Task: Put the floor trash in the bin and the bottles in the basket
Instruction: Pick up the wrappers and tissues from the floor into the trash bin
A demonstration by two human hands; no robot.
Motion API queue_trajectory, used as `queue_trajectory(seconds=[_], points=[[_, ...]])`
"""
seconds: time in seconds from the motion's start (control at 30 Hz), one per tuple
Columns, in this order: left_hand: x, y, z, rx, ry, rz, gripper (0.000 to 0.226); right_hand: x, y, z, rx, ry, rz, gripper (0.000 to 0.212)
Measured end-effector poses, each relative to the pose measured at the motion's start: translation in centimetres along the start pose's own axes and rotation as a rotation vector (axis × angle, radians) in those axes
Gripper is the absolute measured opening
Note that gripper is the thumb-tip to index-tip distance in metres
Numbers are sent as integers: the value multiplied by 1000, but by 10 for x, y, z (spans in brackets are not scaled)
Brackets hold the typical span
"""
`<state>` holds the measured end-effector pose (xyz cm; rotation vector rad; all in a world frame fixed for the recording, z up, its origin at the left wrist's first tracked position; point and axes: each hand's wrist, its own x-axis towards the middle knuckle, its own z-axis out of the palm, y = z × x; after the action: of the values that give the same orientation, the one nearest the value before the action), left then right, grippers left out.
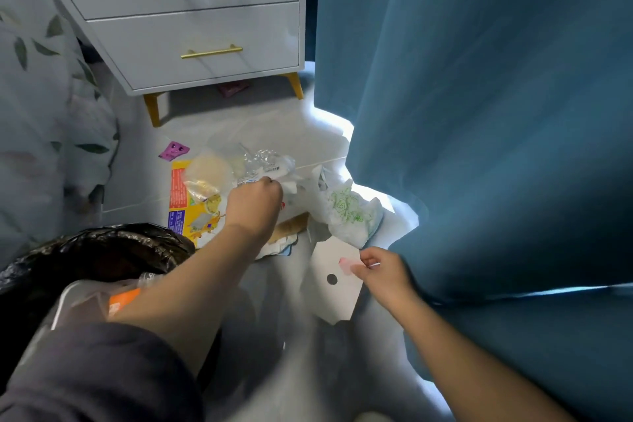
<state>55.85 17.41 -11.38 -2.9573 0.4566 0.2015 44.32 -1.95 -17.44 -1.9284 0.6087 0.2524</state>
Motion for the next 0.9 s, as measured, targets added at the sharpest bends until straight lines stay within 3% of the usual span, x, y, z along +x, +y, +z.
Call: queue_trajectory(seconds=[0.27,0.57,0.9], points=[[-36,-22,-32,-52,220,20,10,-24,-36,-13,27,49,10,29],[-69,-40,-66,-12,242,66,26,-53,-71,-17,194,114,0,25],[-152,-93,-154,11,476,-4,21,-115,-148,-17,350,43,-124,30]])
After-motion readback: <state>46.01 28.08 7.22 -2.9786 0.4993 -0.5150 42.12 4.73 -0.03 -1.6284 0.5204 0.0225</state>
